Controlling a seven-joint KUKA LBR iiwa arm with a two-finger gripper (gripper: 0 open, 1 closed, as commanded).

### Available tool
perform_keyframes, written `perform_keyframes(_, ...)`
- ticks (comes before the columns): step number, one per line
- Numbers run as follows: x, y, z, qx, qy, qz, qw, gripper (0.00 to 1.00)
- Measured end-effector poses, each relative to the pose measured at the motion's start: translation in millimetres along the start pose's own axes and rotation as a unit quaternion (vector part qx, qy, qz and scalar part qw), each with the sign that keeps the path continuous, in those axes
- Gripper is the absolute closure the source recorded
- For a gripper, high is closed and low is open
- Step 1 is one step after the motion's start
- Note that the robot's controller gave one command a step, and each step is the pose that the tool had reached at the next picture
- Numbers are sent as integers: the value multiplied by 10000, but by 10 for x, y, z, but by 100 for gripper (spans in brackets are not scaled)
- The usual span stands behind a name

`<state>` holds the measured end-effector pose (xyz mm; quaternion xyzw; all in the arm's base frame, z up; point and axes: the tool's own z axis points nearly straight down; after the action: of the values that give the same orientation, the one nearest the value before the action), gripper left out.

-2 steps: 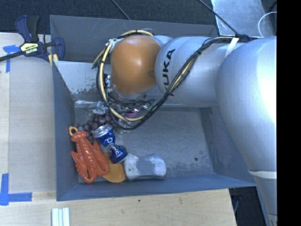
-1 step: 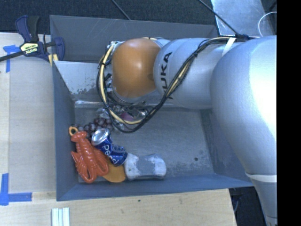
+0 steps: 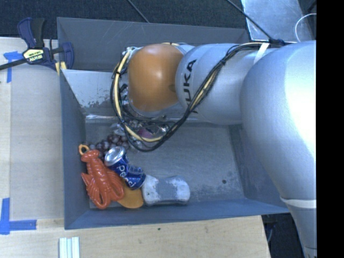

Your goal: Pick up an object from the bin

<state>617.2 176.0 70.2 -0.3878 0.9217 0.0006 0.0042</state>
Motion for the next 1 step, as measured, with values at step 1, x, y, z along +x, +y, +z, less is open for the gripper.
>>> perform_keyframes(1,-1,-1,-56,2,-14,8,10000,100)
